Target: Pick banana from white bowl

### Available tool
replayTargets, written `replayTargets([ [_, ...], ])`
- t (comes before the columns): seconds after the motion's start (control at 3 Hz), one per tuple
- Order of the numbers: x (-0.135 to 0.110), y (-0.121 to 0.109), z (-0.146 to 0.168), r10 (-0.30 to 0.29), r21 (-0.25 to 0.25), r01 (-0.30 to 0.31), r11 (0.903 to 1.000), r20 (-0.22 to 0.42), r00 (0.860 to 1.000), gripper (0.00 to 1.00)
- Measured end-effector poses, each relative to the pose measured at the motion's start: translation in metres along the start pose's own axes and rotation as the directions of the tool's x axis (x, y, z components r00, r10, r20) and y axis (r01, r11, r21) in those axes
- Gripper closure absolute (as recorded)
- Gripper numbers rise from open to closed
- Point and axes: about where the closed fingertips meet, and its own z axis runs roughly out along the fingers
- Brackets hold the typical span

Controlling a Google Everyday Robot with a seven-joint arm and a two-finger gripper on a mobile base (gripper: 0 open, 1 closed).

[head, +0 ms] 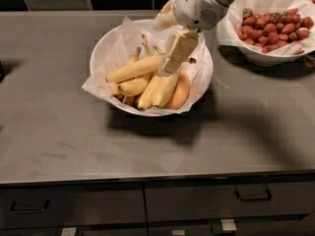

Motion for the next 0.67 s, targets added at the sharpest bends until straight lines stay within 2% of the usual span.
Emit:
replayTargets([
  [0.67, 0.007, -0.021, 0.039, -0.048, -0.050, 0.046, 0.9977, -0.046, 0.998, 0.26],
])
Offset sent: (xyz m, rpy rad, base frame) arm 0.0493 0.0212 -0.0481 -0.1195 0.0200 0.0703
